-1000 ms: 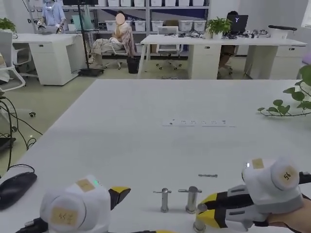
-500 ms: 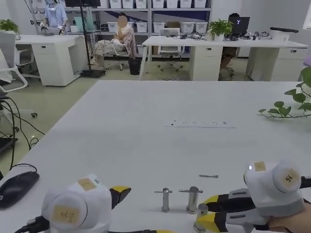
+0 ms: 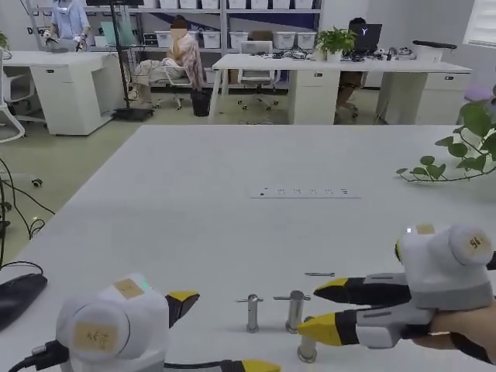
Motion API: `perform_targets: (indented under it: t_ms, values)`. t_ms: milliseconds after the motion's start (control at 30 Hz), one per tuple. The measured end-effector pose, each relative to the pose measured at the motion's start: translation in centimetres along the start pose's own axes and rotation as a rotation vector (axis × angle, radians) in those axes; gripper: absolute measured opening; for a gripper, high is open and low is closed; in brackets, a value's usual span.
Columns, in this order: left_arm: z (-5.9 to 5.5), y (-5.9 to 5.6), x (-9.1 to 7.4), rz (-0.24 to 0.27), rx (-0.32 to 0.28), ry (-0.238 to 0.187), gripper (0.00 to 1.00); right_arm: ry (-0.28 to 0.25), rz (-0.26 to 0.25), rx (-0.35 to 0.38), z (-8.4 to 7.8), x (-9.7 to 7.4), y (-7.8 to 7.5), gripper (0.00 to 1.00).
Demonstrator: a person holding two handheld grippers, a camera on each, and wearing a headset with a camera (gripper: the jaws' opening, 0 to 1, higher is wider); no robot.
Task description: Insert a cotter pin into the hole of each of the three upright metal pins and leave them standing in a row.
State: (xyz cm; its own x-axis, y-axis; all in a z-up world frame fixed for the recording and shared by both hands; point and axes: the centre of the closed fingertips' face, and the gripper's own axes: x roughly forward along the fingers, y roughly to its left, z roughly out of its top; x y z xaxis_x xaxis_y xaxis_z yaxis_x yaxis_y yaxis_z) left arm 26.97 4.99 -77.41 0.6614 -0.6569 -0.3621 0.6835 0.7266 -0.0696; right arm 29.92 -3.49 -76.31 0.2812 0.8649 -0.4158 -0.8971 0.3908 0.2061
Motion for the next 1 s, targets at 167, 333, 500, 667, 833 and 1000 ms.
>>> perform_targets:
  t_ms: [167,333,500,667,833,1000]
  values:
    - [0.1,0.0,0.1,-0.003,0.002,-0.001,0.89,0.007,-0.044,0.018,0.8,-0.9,-1.9,0.53]
    - [0.2,-0.1,0.0,-0.007,0.011,0.001,0.90,0.052,-0.118,0.018,0.4,-1.6,-4.6,0.52]
    - [0.5,-0.2,-0.1,-0.007,0.013,-0.007,0.90,0.097,-0.191,-0.002,0.0,-2.2,-7.0,0.48]
    - [0.6,-0.2,-0.1,-0.008,0.014,-0.014,0.90,0.165,-0.246,-0.071,-0.5,-2.2,-8.6,0.40]
    - [0.6,-0.2,-0.2,-0.007,0.015,-0.014,0.89,0.215,-0.267,-0.114,-1.2,-1.4,-10.1,0.32]
    - [0.7,-0.1,-0.2,-0.005,0.008,-0.021,0.88,0.304,-0.275,-0.164,-2.4,-0.6,-11.7,0.24]
